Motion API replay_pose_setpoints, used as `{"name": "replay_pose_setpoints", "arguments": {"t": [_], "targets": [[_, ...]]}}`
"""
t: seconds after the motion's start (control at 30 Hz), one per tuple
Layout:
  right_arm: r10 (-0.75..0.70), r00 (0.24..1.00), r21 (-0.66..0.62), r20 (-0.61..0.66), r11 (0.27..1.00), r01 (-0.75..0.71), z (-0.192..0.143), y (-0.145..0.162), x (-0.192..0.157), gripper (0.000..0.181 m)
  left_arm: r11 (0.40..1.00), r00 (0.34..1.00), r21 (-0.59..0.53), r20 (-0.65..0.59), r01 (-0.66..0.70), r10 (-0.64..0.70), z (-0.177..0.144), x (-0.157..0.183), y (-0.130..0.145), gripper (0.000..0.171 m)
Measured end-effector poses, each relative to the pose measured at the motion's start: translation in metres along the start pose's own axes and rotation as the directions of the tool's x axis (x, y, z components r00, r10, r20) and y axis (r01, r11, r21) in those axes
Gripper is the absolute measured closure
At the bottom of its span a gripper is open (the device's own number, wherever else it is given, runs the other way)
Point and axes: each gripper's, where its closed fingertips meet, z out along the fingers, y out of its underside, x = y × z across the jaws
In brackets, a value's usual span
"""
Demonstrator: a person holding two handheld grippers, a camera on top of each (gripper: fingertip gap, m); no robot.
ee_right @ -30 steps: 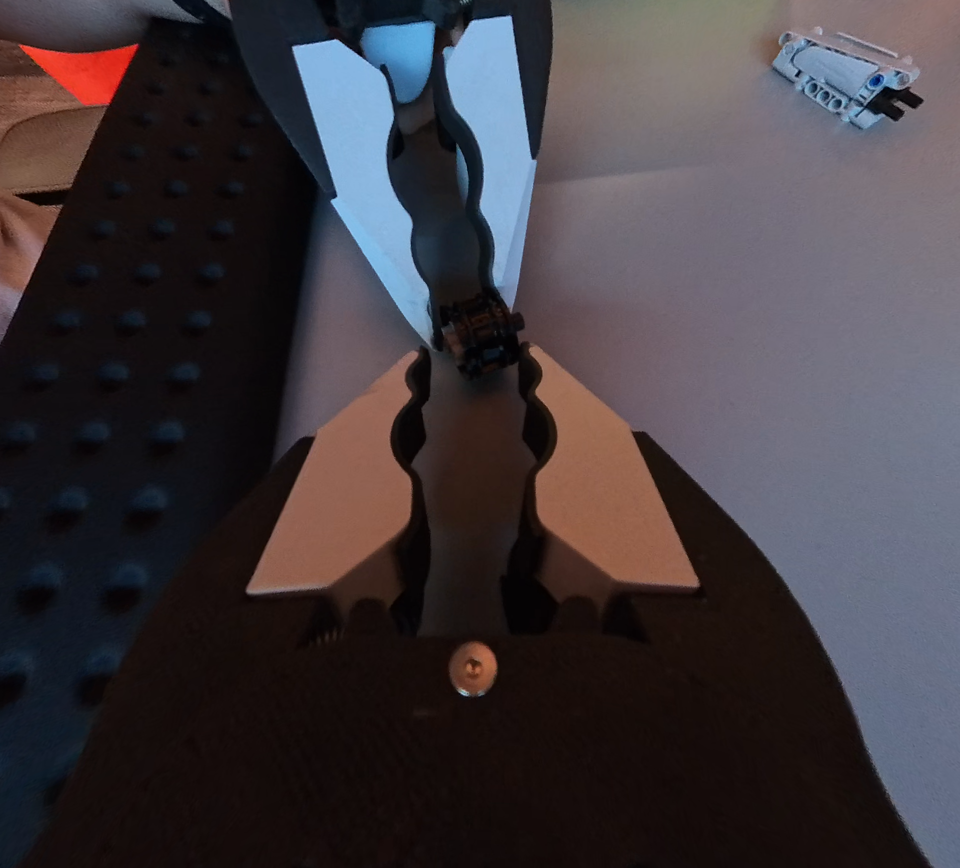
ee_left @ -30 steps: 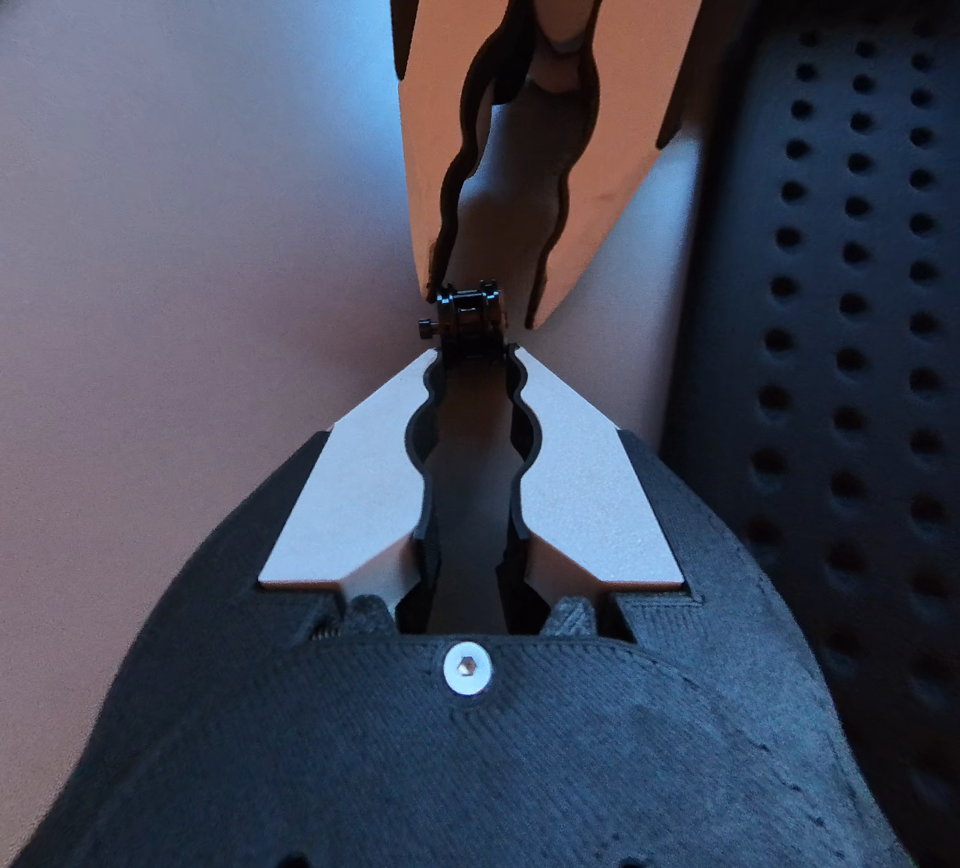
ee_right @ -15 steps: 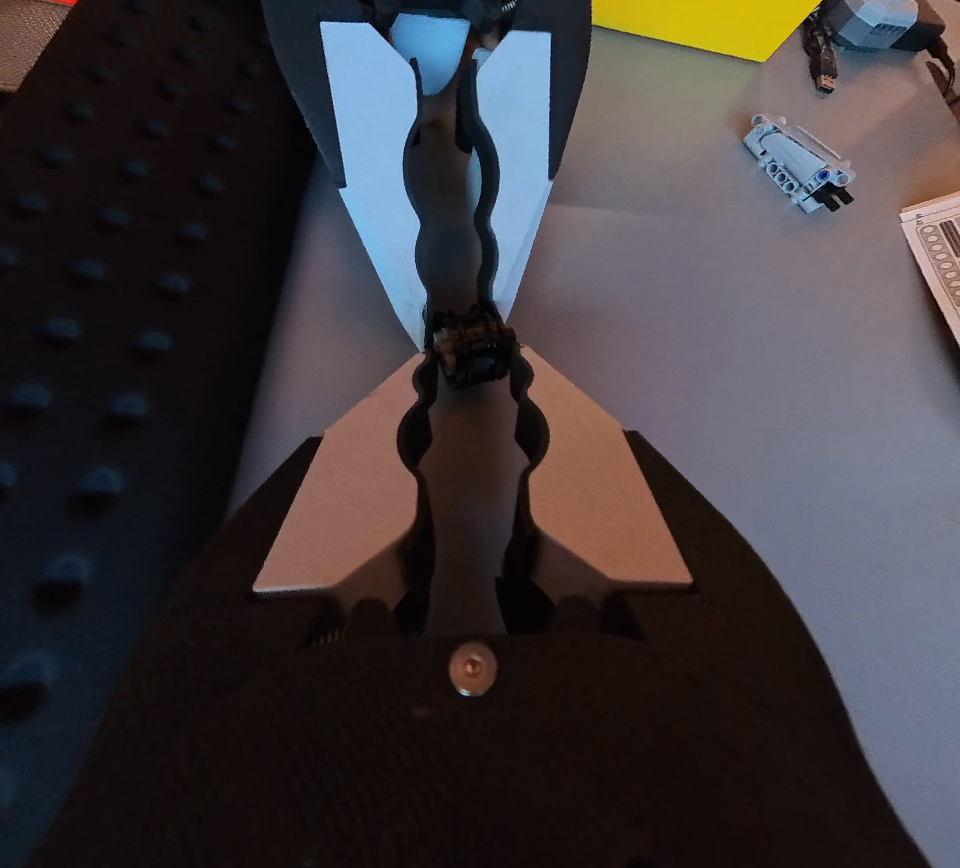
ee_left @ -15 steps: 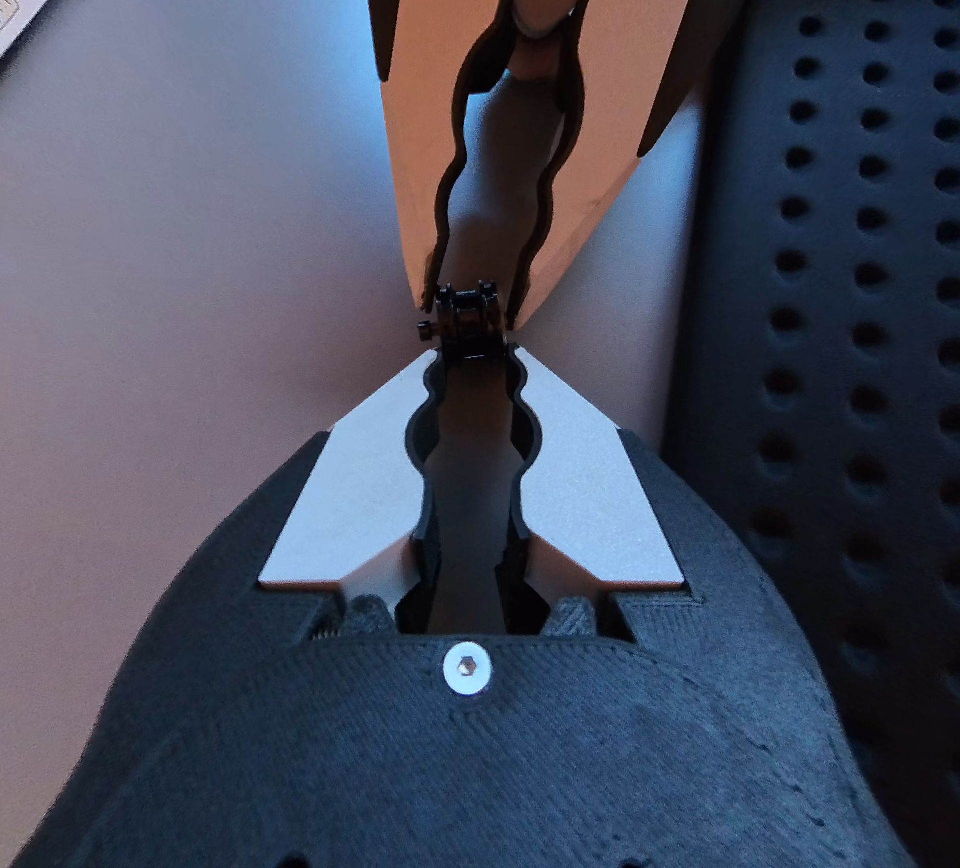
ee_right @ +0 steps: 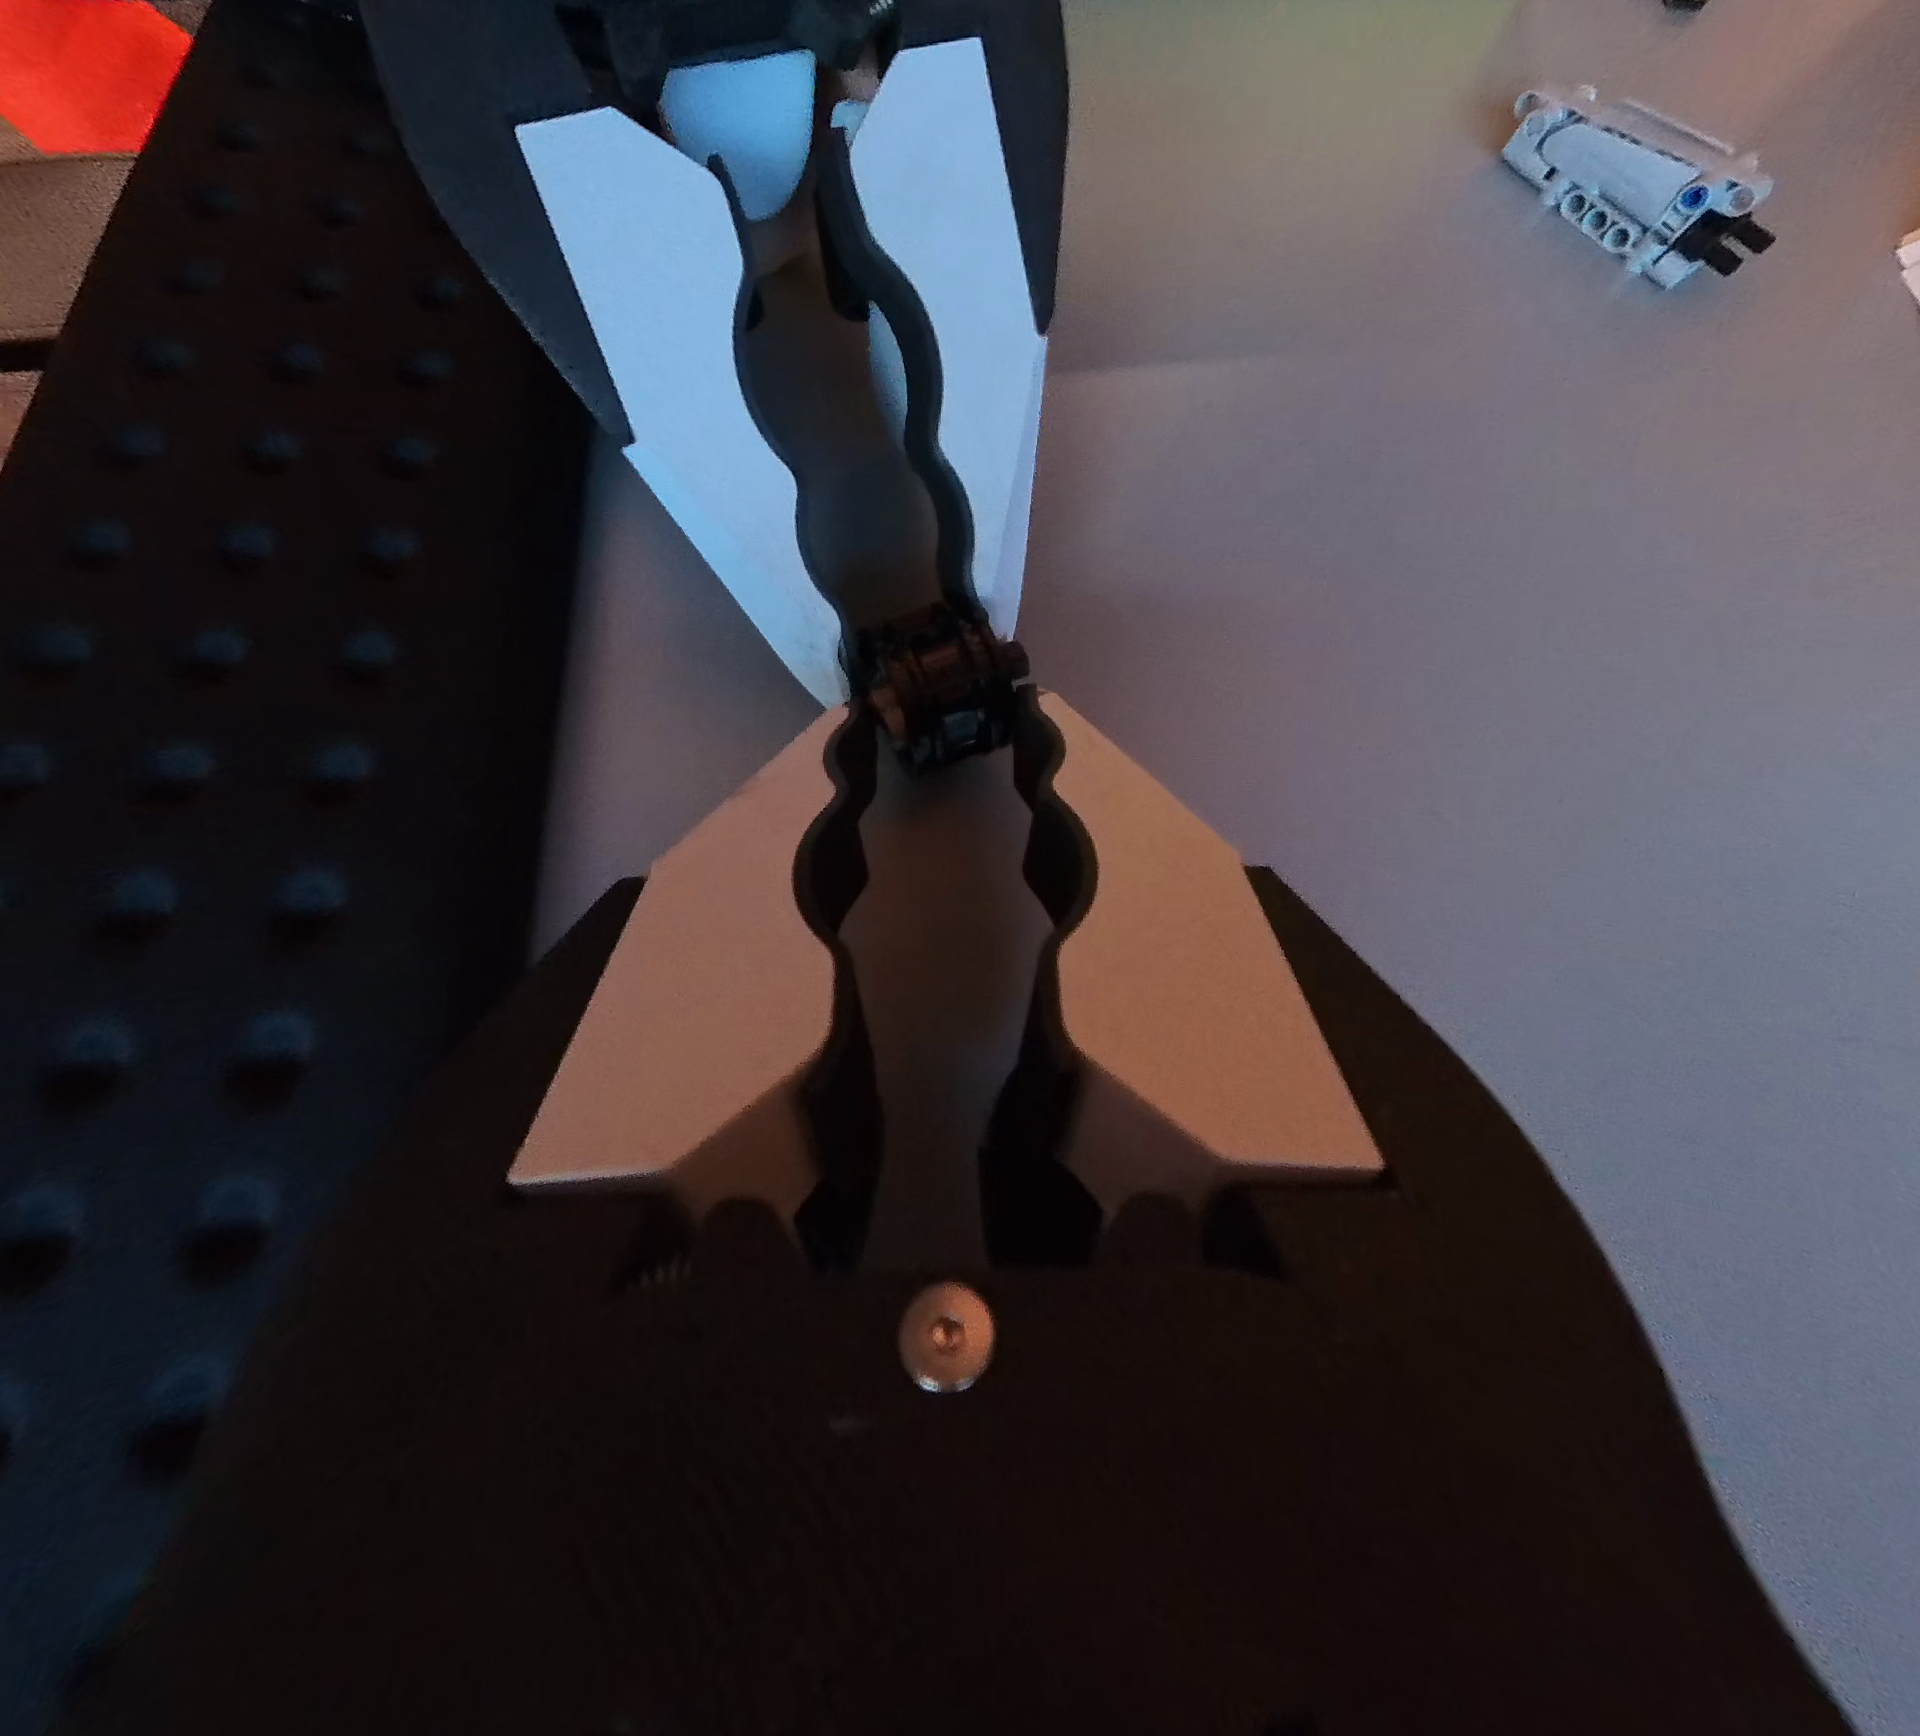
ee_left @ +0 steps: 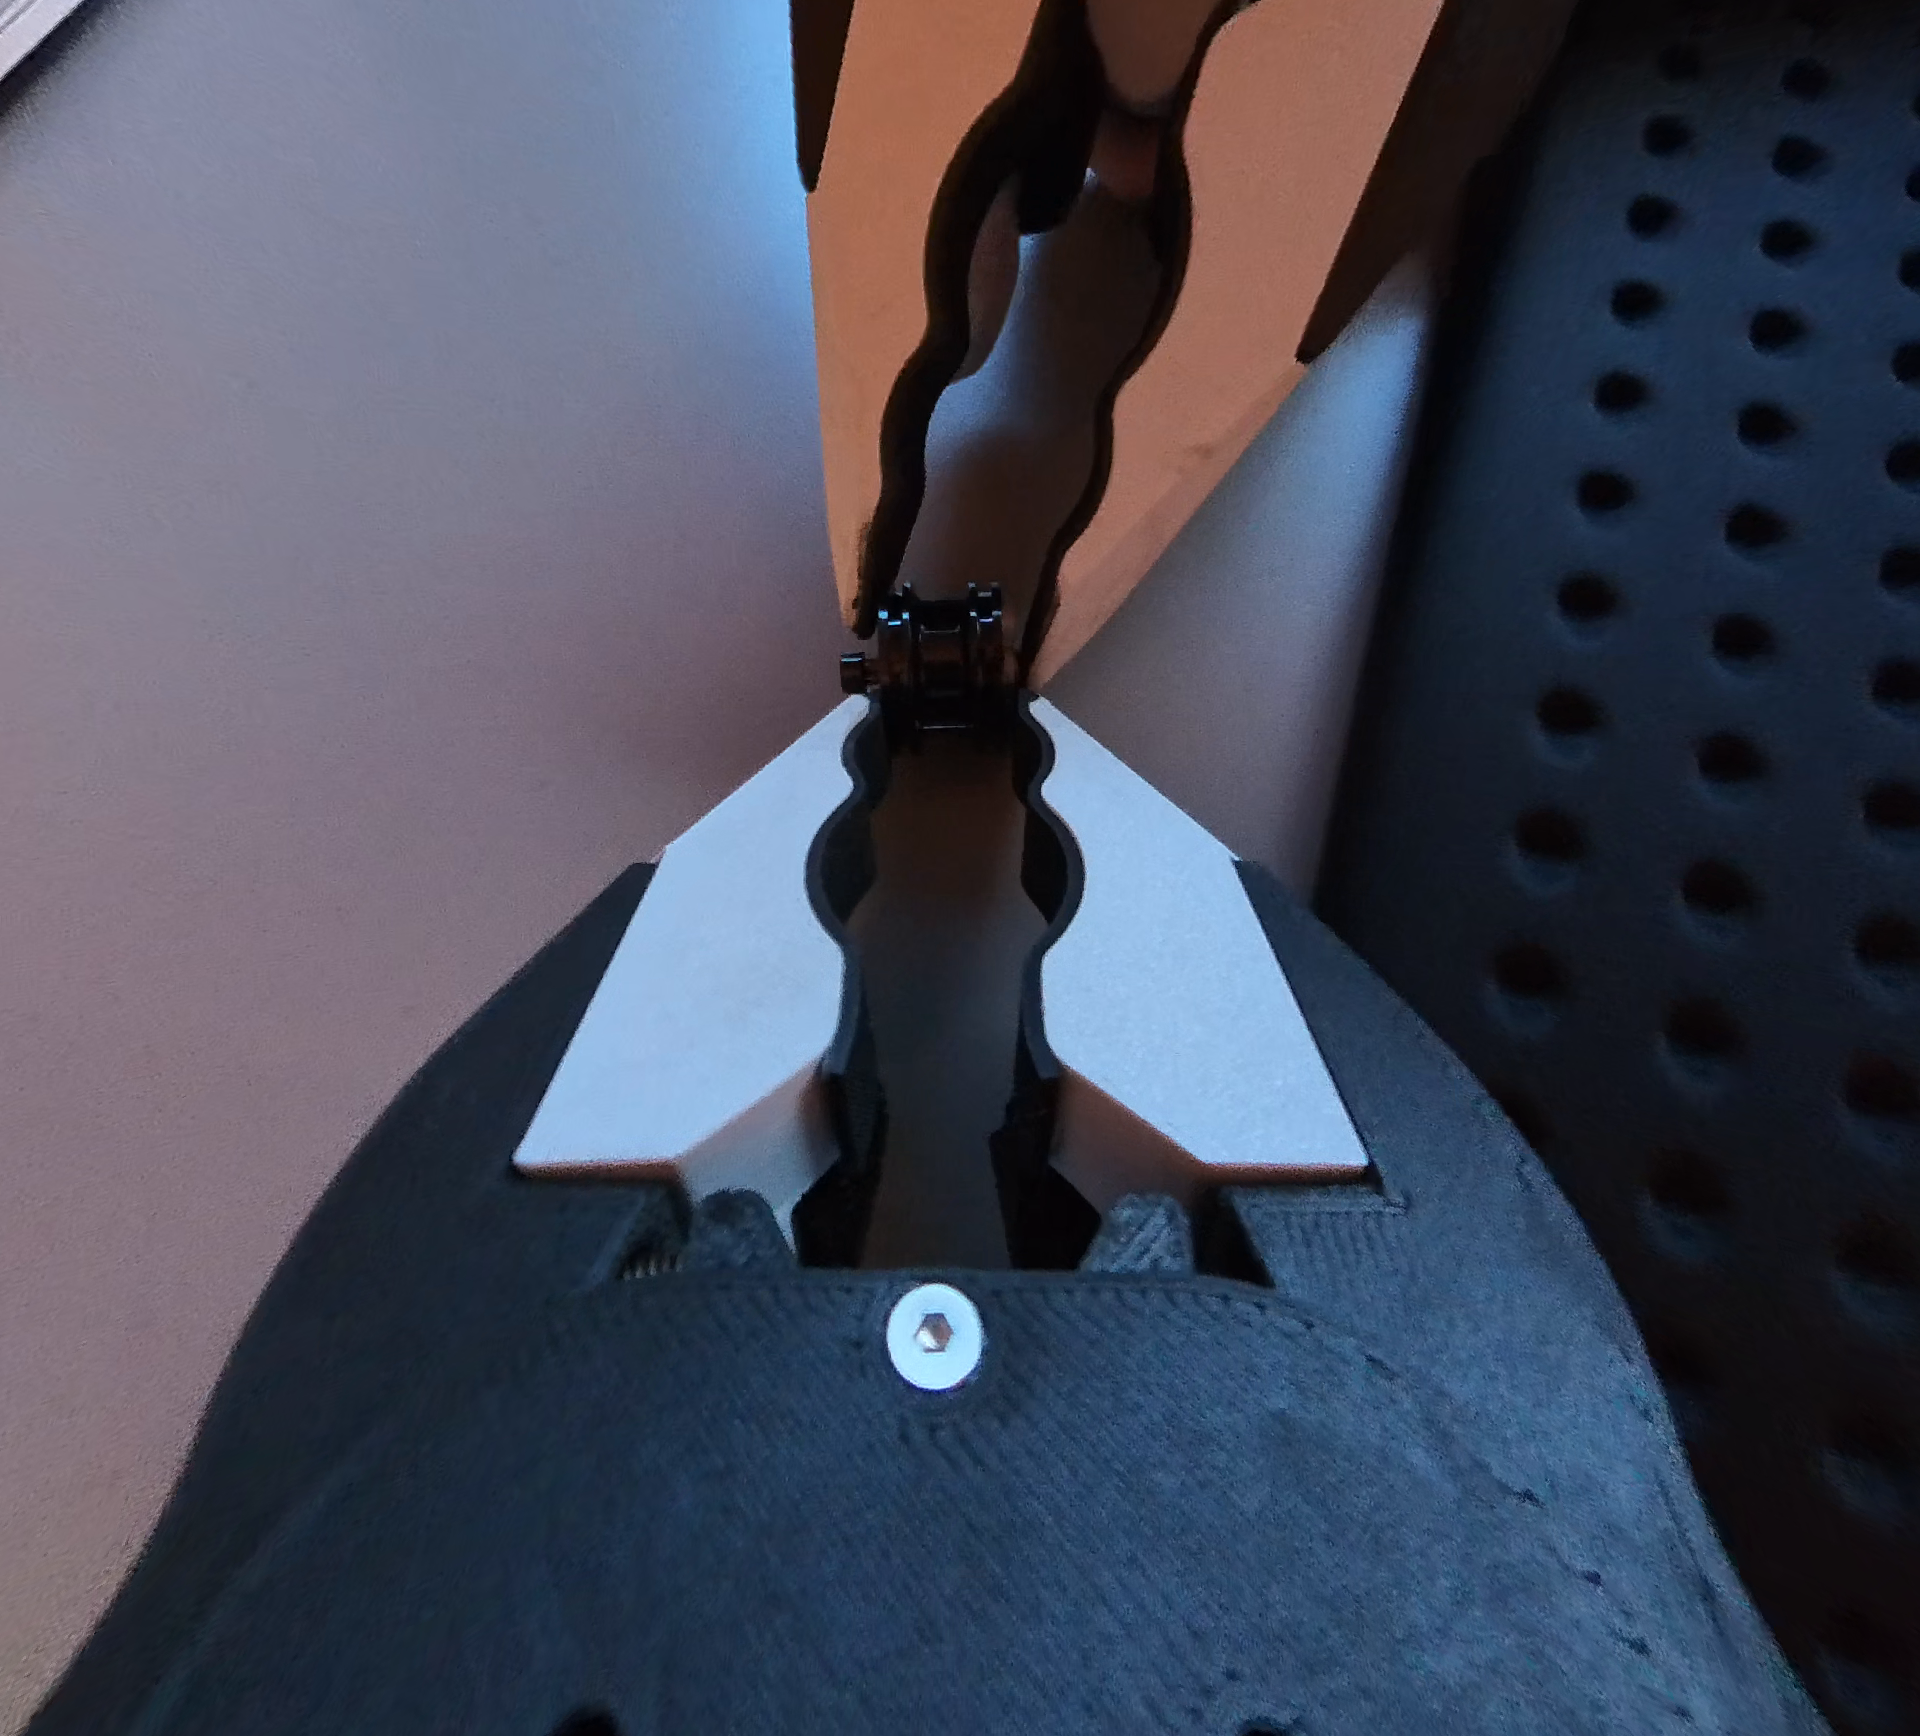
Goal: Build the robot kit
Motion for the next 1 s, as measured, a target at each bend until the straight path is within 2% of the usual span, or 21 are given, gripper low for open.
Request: {"name": "replay_pose_setpoints", "arguments": {"t": [0.27,0.77,0.87,0.93,1.0], "targets": [[0.001,1.0,-0.006,-0.027,1.0,-0.001,0.002,-0.001,0.004,0.155,0.999,0.999,0.007,0.032,0.038,-0.038,-0.001,-0.004,0.0,0.149],[0.029,0.995,-0.022,-0.093,0.999,-0.032,0.005,-0.003,0.015,0.155,1.0,0.991,0.004,0.135,0.024,-0.024,-0.001,-0.016,0.0,0.147],[-0.142,0.981,-0.018,-0.134,0.99,0.141,0.003,-0.006,0.014,0.155,0.997,0.977,-0.024,0.199,-0.078,0.081,-0.002,-0.018,-0.001,0.149],[-0.296,0.939,-0.02,-0.176,0.955,0.297,0.0,-0.007,0.011,0.155,0.985,0.958,-0.046,0.232,-0.165,0.171,-0.002,-0.016,-0.002,0.15],[-0.382,0.899,-0.018,-0.215,0.922,0.387,-0.001,-0.009,0.008,0.155,0.98,0.953,-0.035,0.228,-0.198,0.201,-0.003,-0.014,-0.003,0.15]]}}
